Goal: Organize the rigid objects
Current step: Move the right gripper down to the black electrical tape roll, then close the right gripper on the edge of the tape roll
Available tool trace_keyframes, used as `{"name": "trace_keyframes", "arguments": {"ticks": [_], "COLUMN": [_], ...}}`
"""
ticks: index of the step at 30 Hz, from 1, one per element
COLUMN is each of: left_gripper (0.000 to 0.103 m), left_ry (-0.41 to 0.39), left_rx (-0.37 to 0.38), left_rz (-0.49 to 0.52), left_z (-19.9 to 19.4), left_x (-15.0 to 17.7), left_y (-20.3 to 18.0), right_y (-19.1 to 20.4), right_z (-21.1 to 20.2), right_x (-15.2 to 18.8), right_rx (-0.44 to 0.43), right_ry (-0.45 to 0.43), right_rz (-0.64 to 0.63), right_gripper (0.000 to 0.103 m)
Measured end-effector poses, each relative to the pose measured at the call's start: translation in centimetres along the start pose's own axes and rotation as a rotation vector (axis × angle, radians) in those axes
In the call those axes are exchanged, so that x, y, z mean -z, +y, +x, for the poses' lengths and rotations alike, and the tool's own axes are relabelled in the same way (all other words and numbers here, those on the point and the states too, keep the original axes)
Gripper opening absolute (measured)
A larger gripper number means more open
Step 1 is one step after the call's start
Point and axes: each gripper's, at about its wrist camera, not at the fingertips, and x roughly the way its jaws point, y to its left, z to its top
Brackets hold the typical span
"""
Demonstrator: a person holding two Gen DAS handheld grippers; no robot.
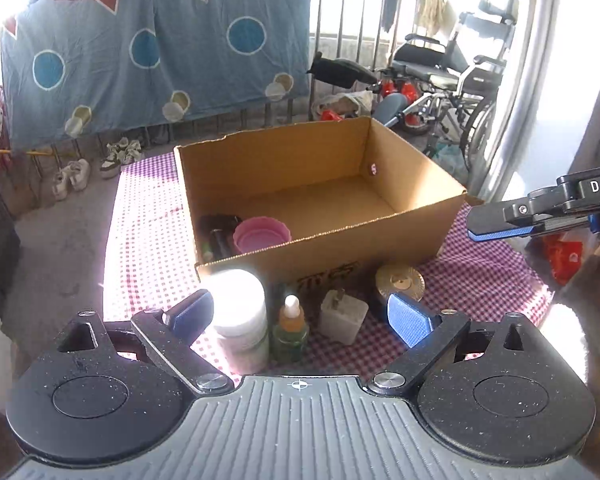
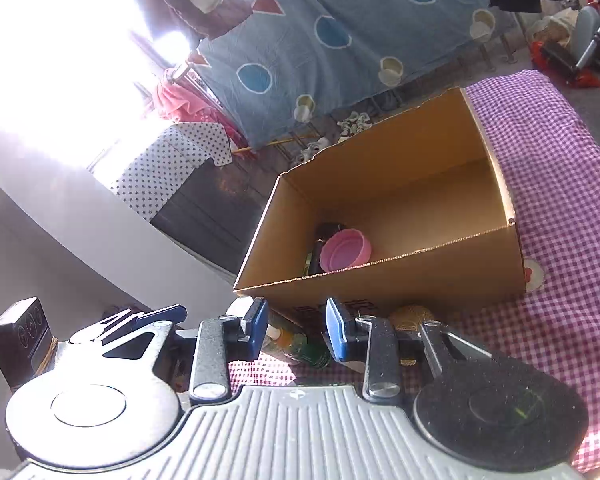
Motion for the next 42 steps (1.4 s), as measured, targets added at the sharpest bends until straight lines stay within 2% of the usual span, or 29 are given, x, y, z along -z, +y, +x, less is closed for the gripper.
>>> {"name": "trace_keyframes", "arguments": {"ticks": [5,12,18,24,27,31,42], "left_gripper": [0.094,0.093,0.081,0.07,0.065,0.065,0.064], "left_ry": [0.068,0.133,0.14,0.161,0.166,0.161,0.145], "left_rx": [0.003,-0.005,-0.057,-0.068,-0.045,-0.05,-0.017], "left_rz": [-0.034,-0.013,0.034,0.031,0.02,0.029,0.072], "left_z": [2.1,5.0,6.4,7.4,7.5,7.7,8.5], "left_x": [3.6,5.7,6.8,7.1,7.3,7.4,6.8], "left_y": [-0.3,-1.9,-2.3,-2.0,-1.7,-2.0,-3.9], "right_y": [-0.3,1.9,3.0,2.9,2.8,2.4,0.9], "right_z": [2.2,6.8,9.1,10.8,11.6,12.5,11.2], "right_x": [4.1,7.3,7.8,7.8,7.9,8.0,7.7], "right_rx": [0.026,0.105,0.136,0.142,0.141,0.145,0.179], "right_ry": [0.018,0.109,0.133,0.166,0.181,0.199,0.185], "right_rz": [0.041,-0.062,-0.119,-0.147,-0.154,-0.148,-0.132], "right_gripper": [0.049,0.049,0.048,0.04,0.036,0.028,0.026]}}
